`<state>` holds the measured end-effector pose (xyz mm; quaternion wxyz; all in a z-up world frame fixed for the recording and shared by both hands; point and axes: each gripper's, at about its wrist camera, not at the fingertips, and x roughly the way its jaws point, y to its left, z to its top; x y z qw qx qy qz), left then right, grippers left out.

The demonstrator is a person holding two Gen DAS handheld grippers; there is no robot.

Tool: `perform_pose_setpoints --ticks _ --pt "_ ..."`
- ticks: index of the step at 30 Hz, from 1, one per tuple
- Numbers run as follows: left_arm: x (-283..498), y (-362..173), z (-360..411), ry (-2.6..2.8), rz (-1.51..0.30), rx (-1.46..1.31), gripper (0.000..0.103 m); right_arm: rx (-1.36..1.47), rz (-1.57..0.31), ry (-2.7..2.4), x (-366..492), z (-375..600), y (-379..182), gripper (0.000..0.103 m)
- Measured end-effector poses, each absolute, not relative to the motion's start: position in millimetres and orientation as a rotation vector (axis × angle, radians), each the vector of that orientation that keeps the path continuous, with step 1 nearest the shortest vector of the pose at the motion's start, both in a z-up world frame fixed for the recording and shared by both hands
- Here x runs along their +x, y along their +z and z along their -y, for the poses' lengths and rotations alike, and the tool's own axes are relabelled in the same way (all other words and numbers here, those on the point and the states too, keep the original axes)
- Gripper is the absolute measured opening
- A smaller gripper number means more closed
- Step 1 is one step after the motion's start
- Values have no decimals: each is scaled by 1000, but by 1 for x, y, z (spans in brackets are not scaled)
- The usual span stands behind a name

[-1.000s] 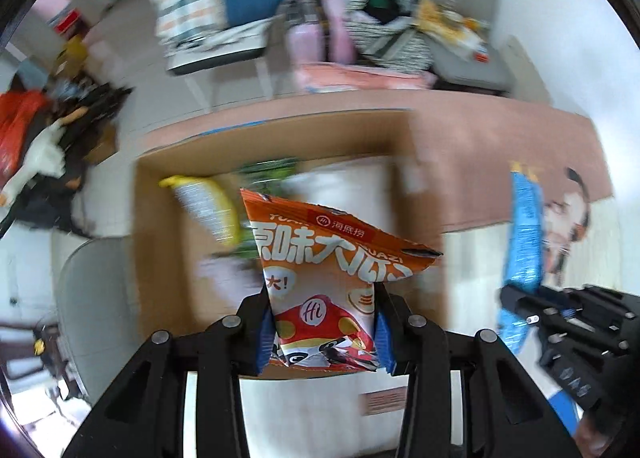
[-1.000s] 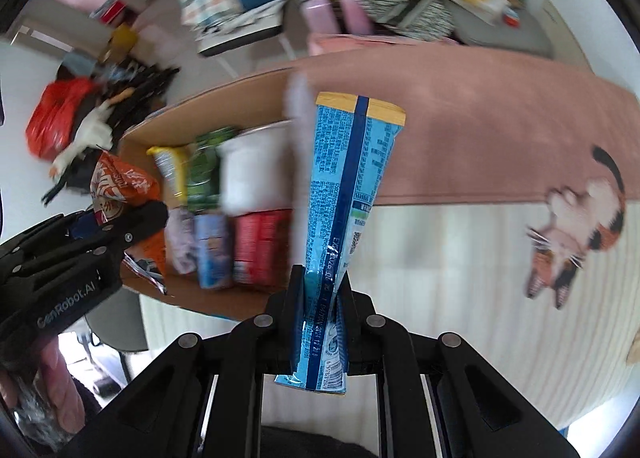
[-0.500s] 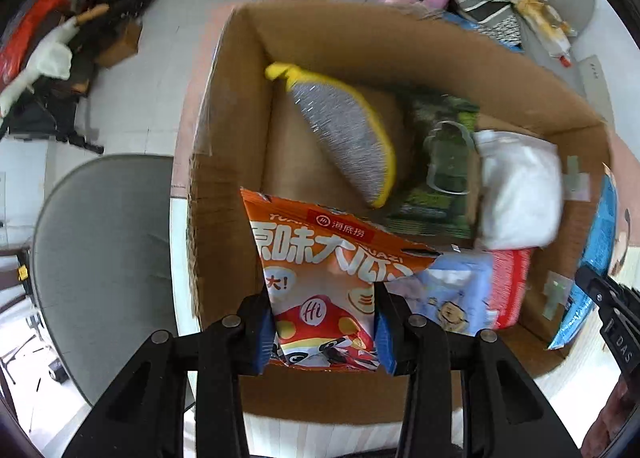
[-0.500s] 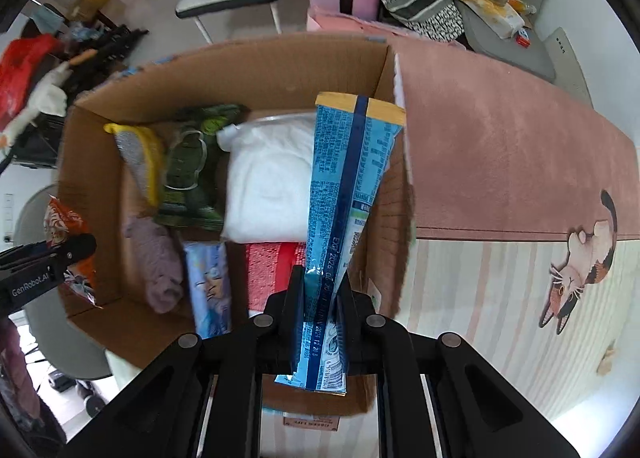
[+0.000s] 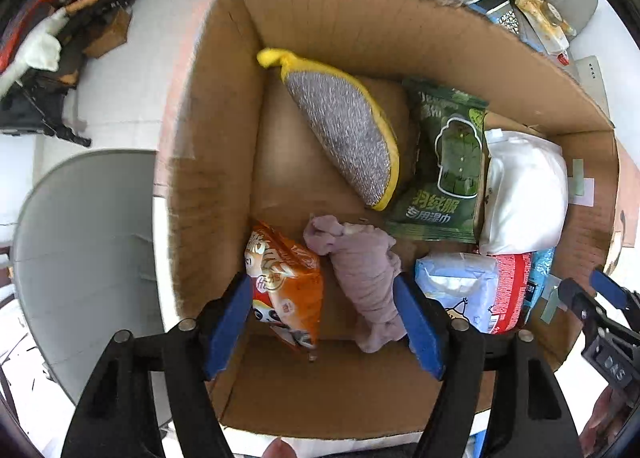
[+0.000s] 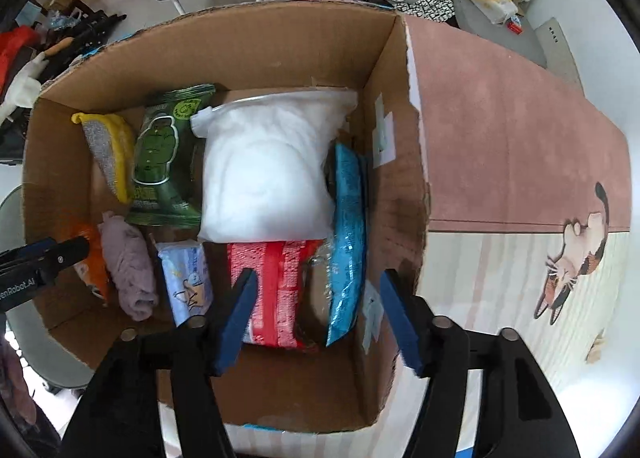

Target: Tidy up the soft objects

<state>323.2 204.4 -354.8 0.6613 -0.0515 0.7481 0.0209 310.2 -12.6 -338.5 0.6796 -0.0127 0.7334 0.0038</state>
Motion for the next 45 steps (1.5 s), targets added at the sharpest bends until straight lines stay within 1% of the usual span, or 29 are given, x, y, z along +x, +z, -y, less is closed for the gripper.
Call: perform_pose_setpoints --ticks 1,2,5,7,8,13,24,30,36,45 --pt "323 -348 -202 47 -1670 -101 92 -26 -1645 12 310 12 -338 83" --pt "321 -343 -200 51 -1653 -86 96 -26 -1639 18 308 10 -335 86" --pt "316 -330 -192 71 -1601 -37 97 -16 -1632 39 303 6 -330 88" --pt "309 -323 -185 72 -1573 -17 97 -1 -1627 49 298 4 -327 100" --pt "307 -320 -187 72 -1559 -21 97 4 -1620 56 295 2 -325 103" --pt "289 -318 -184 79 -1532 -29 97 0 -1594 37 281 -1 -321 103" --pt "273 -307 -168 79 -1497 -30 97 22 -1580 10 270 8 -317 103" --pt "262 -279 -162 74 -1444 -43 97 28 -1537 16 262 12 -294 103" --pt "232 -211 -151 52 -1324 -43 97 49 -1442 38 235 18 -239 103" --pt "174 -118 -144 61 -1178 -44 97 44 -1253 49 170 30 -125 103"
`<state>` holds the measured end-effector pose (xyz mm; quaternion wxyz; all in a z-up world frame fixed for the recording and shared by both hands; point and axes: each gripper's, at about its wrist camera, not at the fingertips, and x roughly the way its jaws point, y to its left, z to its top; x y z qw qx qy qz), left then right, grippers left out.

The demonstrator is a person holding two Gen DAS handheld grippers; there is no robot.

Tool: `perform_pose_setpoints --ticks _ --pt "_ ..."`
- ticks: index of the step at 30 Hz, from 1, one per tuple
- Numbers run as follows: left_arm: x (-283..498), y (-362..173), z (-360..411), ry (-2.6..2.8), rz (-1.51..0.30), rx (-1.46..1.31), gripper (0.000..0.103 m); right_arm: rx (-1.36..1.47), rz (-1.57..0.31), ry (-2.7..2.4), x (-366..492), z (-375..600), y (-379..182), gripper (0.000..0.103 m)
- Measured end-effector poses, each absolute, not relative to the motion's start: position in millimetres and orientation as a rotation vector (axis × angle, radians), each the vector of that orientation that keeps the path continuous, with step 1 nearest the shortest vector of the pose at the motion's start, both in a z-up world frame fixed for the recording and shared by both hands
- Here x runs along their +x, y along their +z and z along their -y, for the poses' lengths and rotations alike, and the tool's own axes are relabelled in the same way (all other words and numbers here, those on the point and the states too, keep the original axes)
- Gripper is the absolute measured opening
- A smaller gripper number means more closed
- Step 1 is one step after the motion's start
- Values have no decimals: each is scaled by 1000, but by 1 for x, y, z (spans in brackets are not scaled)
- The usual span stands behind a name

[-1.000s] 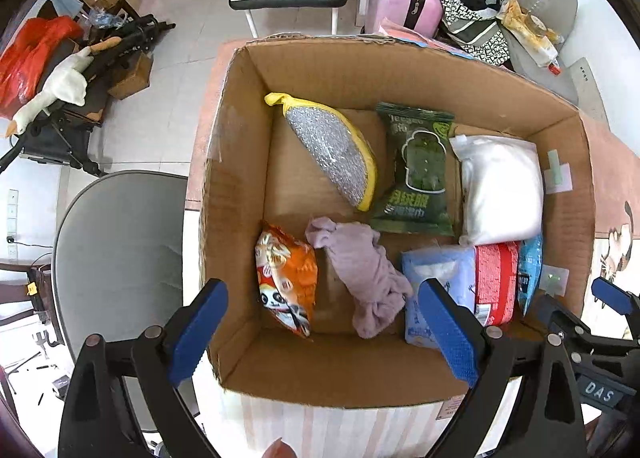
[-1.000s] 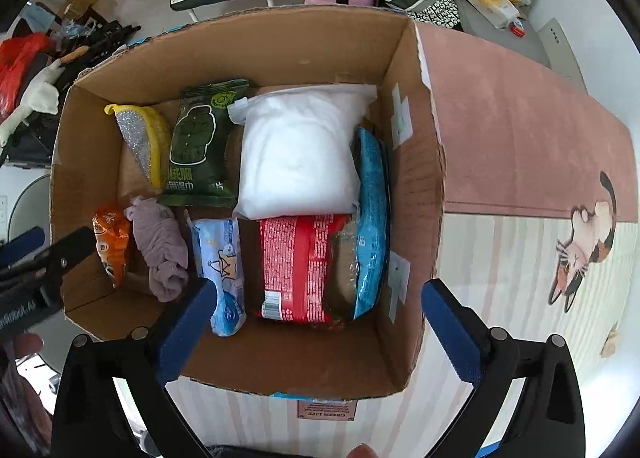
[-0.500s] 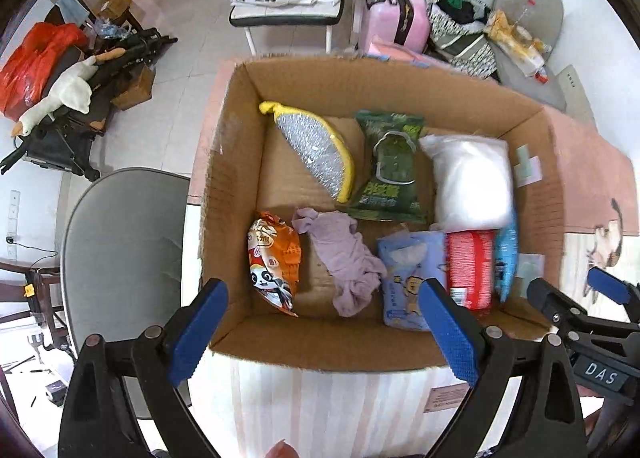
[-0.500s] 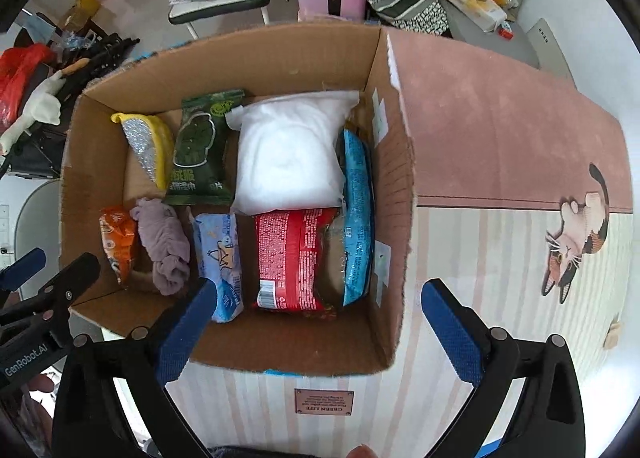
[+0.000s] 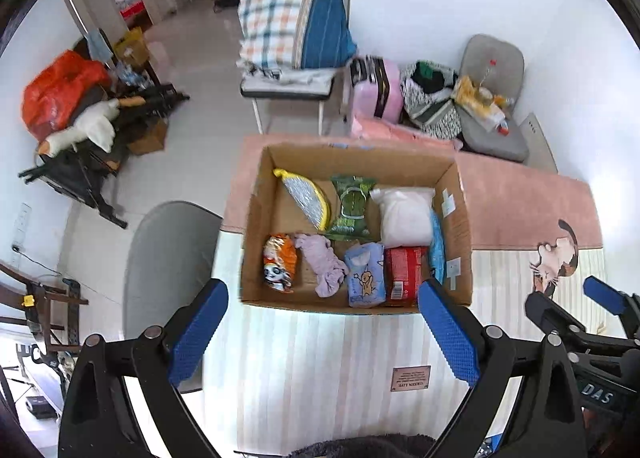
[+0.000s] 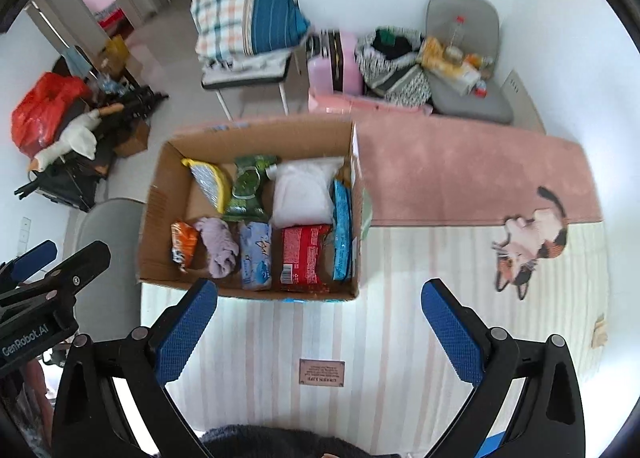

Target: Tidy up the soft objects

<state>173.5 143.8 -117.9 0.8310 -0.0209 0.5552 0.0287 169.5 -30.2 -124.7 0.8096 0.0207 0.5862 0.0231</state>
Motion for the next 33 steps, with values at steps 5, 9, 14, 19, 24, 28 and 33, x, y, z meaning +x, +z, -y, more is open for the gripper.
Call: perform_pose_setpoints --ticks 5,9,14,19,24,28,33 --pt "149 -83 -140 42 -1128 -32 97 31 -1181 61 137 32 -78 103" --pt "129 -61 -138 33 -1099 -49 97 24 -1137 66 114 33 -50 103" --pt "114 -45 -139 54 -1061 -48 97 19 -1086 56 90 36 -17 103" --pt "106 -42 -138 51 -1067 -46 97 12 -1064 47 78 37 0 103" --pt "100 -40 -135 49 -1064 -39 97 0 -1053 37 70 38 9 103" --pt "97 -38 -135 55 -1057 -38 97 -7 -1047 31 67 38 11 103" --pt "93 -30 -137 58 -1041 -39 97 -13 -1032 23 63 40 16 103"
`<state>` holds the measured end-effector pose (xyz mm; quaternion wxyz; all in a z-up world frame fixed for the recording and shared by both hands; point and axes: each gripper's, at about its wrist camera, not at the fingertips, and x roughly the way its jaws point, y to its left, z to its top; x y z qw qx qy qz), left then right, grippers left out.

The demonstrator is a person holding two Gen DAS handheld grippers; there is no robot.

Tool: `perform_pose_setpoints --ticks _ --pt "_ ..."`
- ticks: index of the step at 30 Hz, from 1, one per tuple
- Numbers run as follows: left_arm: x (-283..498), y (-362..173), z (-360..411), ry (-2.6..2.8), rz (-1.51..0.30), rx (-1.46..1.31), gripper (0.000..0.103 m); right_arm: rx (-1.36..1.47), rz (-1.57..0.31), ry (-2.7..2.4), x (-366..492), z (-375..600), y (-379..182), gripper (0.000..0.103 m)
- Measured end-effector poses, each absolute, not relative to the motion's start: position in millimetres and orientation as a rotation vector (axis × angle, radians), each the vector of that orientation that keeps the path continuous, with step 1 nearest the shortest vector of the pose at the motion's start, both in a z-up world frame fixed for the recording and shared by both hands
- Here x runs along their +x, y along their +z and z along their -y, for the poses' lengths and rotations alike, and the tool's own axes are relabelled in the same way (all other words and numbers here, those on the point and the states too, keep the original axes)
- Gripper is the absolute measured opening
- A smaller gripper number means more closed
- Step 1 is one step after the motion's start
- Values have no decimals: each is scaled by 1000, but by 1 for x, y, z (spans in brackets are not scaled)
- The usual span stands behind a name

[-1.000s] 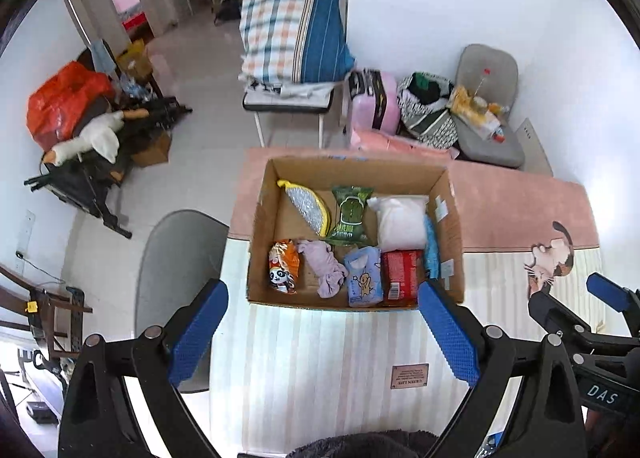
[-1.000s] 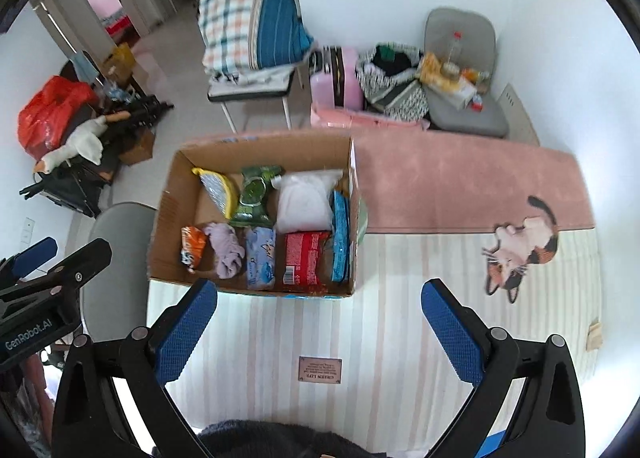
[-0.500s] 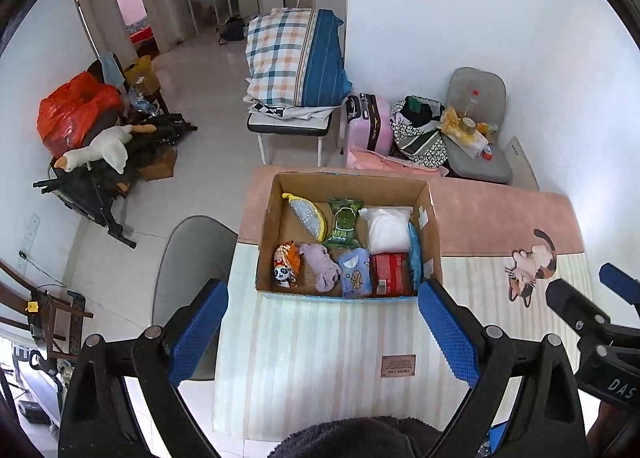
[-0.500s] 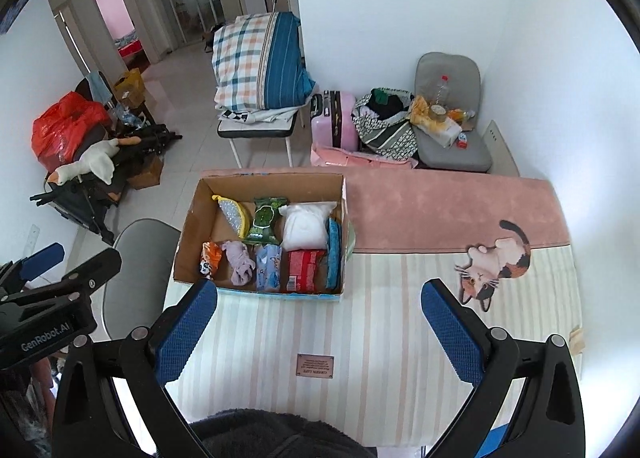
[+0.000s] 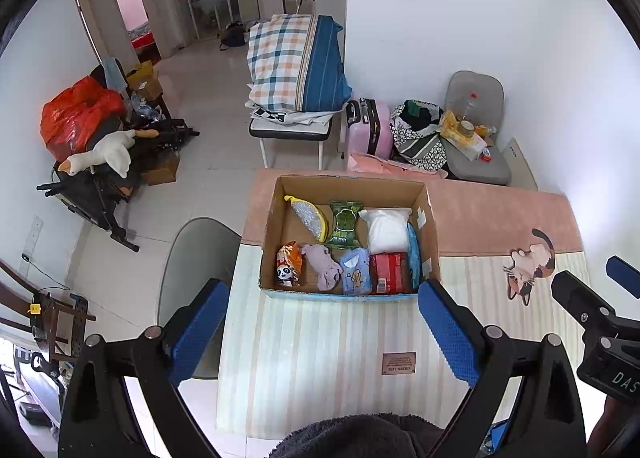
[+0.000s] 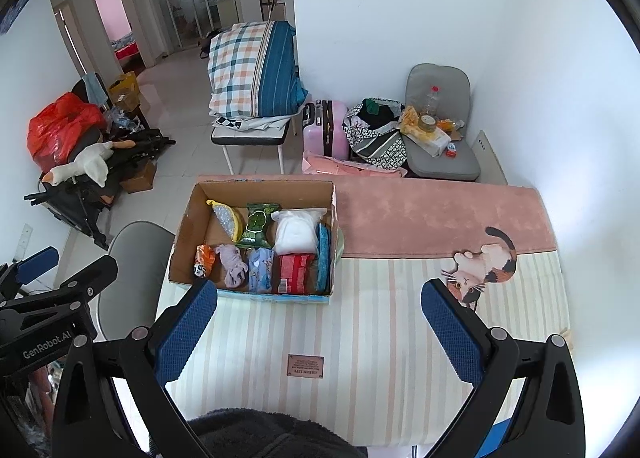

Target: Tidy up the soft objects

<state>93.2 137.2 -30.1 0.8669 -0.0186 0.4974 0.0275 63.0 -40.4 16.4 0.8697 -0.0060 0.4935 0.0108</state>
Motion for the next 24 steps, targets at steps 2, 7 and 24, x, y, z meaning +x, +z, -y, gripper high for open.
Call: perform_pose_setpoints --ticks 2,7,24 --pt "92 -29 -137 59 -1037 -38 97 -18 -1025 19 62 40 18 103" --pt "91 -25 -137 56 -1030 -34 97 -27 -1014 15 60 39 22 103" --pt "87 -22 -134 46 -1014 -19 97 -33 -1004 -7 56 47 30 103"
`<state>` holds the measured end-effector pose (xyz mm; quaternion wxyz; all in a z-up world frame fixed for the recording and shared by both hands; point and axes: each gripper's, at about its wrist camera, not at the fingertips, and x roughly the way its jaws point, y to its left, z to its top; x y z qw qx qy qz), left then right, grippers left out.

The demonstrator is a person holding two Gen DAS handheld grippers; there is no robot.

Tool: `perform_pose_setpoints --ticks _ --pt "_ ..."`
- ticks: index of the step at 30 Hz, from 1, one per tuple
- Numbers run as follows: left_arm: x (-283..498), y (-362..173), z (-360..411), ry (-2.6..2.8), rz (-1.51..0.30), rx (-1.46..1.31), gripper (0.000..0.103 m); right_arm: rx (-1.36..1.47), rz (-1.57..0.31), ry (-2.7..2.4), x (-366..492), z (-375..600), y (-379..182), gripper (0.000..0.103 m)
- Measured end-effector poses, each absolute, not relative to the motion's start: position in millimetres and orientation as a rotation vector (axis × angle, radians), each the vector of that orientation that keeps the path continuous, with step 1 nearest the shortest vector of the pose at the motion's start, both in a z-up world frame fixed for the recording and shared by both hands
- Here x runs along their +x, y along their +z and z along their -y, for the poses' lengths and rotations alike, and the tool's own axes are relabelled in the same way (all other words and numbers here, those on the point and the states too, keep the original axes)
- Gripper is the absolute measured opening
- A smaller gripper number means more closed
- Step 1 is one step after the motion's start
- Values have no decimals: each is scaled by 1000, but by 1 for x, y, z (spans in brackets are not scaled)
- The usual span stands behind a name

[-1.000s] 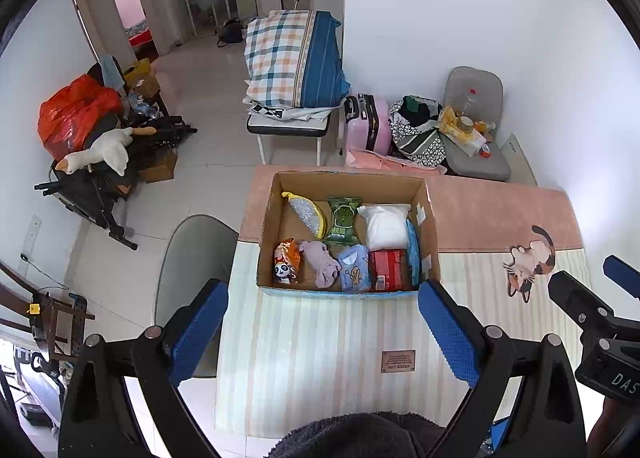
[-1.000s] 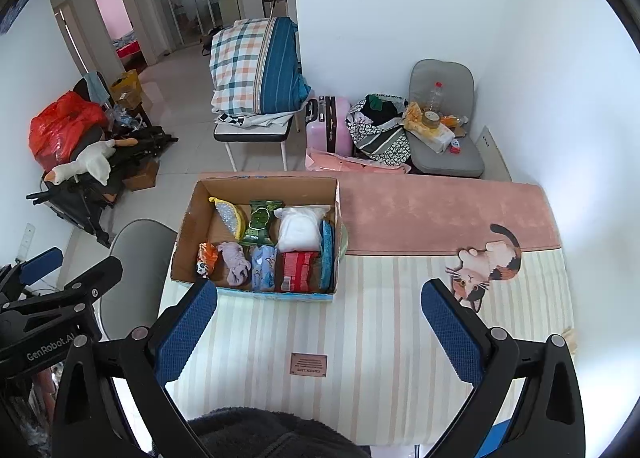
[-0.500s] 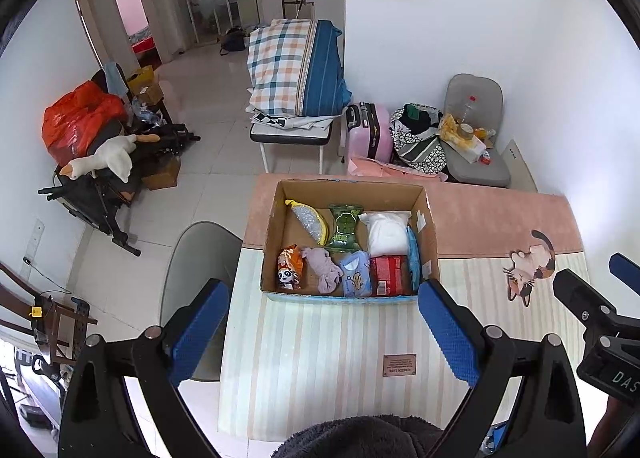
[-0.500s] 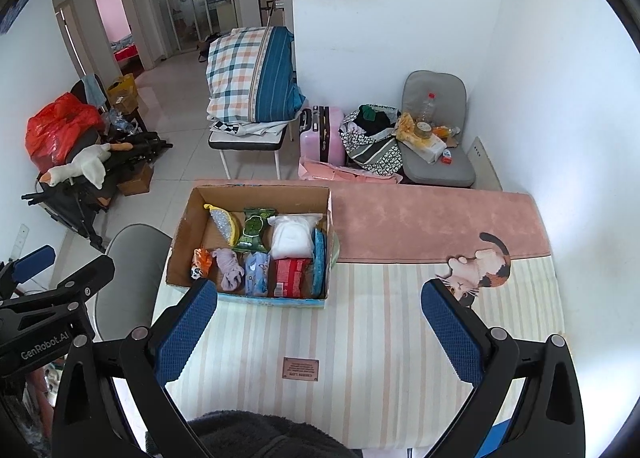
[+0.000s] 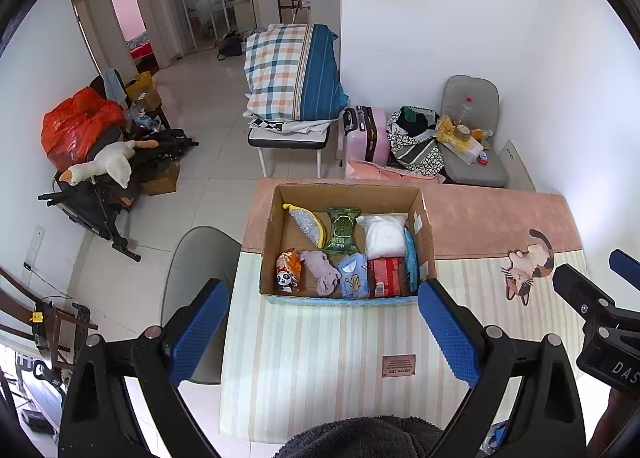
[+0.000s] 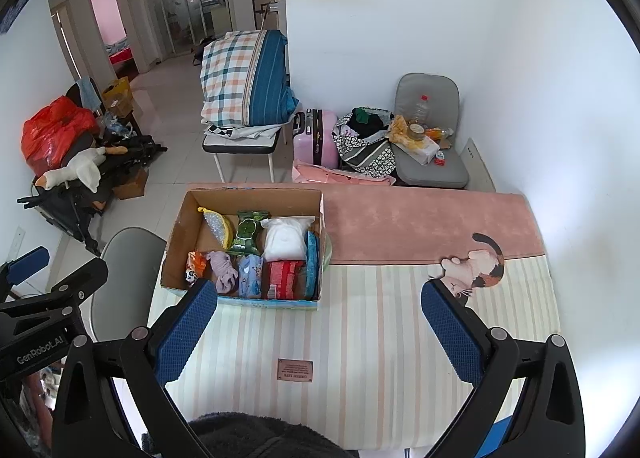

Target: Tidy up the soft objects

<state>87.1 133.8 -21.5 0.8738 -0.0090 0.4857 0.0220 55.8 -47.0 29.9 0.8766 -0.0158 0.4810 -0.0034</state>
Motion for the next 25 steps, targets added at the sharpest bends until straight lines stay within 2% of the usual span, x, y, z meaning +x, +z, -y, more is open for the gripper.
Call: perform_pose_setpoints --ticks 25 --pt "88 -16 -135 36 -1018 -17 97 -40 -1011 -4 58 45 35 103"
